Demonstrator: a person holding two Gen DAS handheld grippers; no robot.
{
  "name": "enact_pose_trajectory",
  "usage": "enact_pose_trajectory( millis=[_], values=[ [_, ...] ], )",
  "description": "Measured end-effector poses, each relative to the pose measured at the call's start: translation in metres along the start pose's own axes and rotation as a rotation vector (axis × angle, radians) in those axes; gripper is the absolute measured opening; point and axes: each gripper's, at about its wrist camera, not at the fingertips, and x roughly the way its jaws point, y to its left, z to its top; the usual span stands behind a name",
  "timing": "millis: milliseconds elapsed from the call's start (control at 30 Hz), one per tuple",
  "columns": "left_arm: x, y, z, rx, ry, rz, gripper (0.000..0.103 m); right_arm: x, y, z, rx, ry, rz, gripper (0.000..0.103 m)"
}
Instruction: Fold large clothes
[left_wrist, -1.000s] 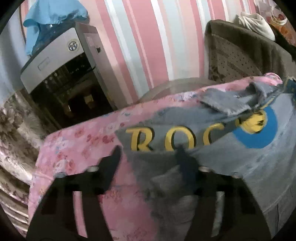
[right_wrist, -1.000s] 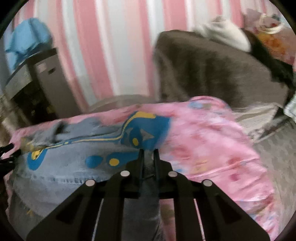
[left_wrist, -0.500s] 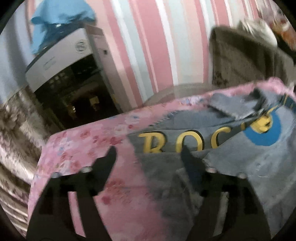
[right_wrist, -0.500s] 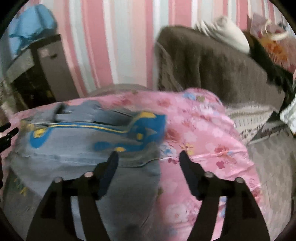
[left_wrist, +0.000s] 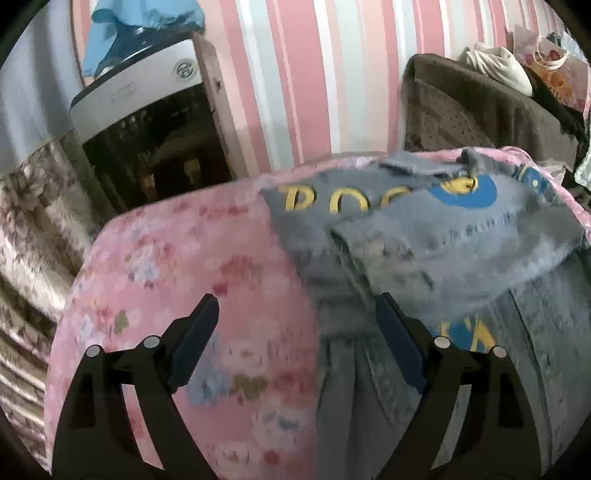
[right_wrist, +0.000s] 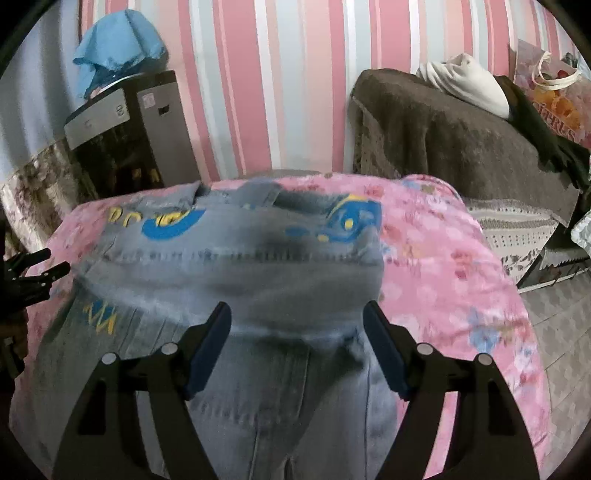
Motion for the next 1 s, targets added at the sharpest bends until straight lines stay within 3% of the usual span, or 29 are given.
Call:
enact_pose_trajectory(
  millis=[200,400,467,567,600,667,733,800,833,900,1000],
  values=[
    [-0.018,0.004,-0.043,-0.017,0.057,-0.008,0.086,-0.017,-0.028,-0.038,0.037,0.034,-0.065,0.074],
    [-0.014,0.006,-0.075,-0.047,0.161,-0.038,0.085,0.001,-0.05,-0.059,0.113,0.13,-0.043,0.071],
    [-0.015,0.006,-0.077,-0.071,0.164,-0.042,0.082,0.007,-0.048,-0.064,0.11,0.16,-0.039,0.061],
    [-0.015,0.008,-0.077,-0.102,0.17,-0.063,0.078,0.015,-0.048,-0.069,0.104,0.189,-0.047,0.035],
    [-0.015,0.008,-0.079,-0.11,0.165,-0.074,0.073,0.015,-0.049,-0.071,0.109,0.187,-0.051,0.023],
    [-0.019,0.003,-0.079,-0.104,0.146,-0.106,0.055,0.012,-0.052,-0.071,0.129,0.169,-0.034,0.012],
    [-0.023,-0.005,-0.08,-0.085,0.131,-0.126,0.023,0.006,-0.053,-0.072,0.137,0.143,-0.04,0.008],
    [-0.029,-0.014,-0.08,-0.071,0.11,-0.127,0.001,-0.007,-0.053,-0.072,0.115,0.096,-0.129,0.005],
    [-0.033,-0.015,-0.079,-0.078,0.106,-0.137,0.001,-0.015,-0.059,-0.071,0.126,0.068,-0.138,0.005],
    [-0.047,-0.012,-0.077,-0.125,0.078,-0.181,0.001,-0.023,-0.072,-0.07,0.184,0.069,-0.075,0.005],
    [-0.063,-0.015,-0.08,-0.127,0.046,-0.194,0.001,-0.02,-0.068,-0.073,0.144,0.081,-0.098,0.005]
  ],
)
